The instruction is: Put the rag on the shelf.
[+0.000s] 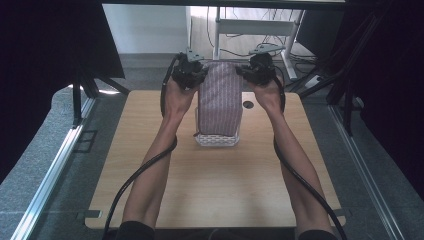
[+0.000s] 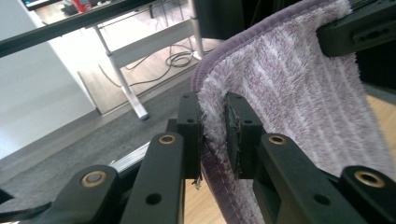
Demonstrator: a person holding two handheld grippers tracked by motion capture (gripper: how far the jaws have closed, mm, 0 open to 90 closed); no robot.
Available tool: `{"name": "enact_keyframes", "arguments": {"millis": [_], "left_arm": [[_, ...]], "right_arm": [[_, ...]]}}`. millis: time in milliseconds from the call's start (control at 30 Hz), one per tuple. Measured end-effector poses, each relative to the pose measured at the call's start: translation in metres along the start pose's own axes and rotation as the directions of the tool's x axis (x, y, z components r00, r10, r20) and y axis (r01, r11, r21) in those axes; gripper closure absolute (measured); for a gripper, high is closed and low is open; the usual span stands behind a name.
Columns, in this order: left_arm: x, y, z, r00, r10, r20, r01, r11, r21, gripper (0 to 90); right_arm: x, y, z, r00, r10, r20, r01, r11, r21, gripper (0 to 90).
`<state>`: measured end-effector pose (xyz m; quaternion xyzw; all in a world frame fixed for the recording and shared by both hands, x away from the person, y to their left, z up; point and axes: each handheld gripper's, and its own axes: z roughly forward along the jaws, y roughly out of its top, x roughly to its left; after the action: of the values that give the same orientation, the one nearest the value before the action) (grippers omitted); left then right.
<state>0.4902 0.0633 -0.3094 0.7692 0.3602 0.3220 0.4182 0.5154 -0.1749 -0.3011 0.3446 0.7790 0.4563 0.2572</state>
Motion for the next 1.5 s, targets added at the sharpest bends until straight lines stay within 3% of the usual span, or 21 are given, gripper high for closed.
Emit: {"name": "enact_keyframes", "arguments": {"millis": [300,500,733,867,1000,1133,1267,1500], "left_arm": [[-0.003,-0.012,0.022,0.9979,0.044,-0.047,-0.041,0.9976,0.055,76.1],[-0.003,-0.023,0.037,0.9978,0.056,-0.036,-0.051,0.9912,0.122,75.5],[0.002,-0.038,0.050,0.9997,0.021,0.009,-0.022,0.9801,0.197,73.7],[0.006,-0.047,0.057,0.9988,-0.017,0.045,0.005,0.9696,0.244,71.2],[0.010,-0.055,0.062,0.9967,-0.049,0.065,0.029,0.9611,0.275,64.9],[0.015,-0.060,0.063,0.9963,-0.070,0.051,0.052,0.9565,0.287,53.6],[0.020,-0.063,0.062,0.9939,-0.104,0.038,0.089,0.9557,0.281,42.5],[0.023,-0.064,0.056,0.9921,-0.117,0.045,0.101,0.9588,0.265,33.5]], "right_arm": [[-0.003,-0.013,0.021,0.9999,0.008,0.014,-0.009,0.999,0.037,82.2],[-0.005,-0.026,0.036,0.9998,0.017,0.009,-0.018,0.997,0.079,81.9],[-0.003,-0.040,0.049,0.9999,0.017,-0.004,-0.016,0.991,0.129,80.6],[-0.001,-0.046,0.054,0.9996,0.023,-0.018,-0.020,0.988,0.150,79.5],[-0.001,-0.053,0.057,0.9991,0.033,-0.028,-0.028,0.985,0.172,78.1],[-0.003,-0.059,0.059,0.9976,0.056,-0.041,-0.047,0.981,0.189,70.3],[-0.008,-0.062,0.058,0.9968,0.071,-0.037,-0.062,0.977,0.204,64.0],[-0.012,-0.062,0.050,0.9953,0.089,-0.039,-0.080,0.978,0.191,54.4]]}}
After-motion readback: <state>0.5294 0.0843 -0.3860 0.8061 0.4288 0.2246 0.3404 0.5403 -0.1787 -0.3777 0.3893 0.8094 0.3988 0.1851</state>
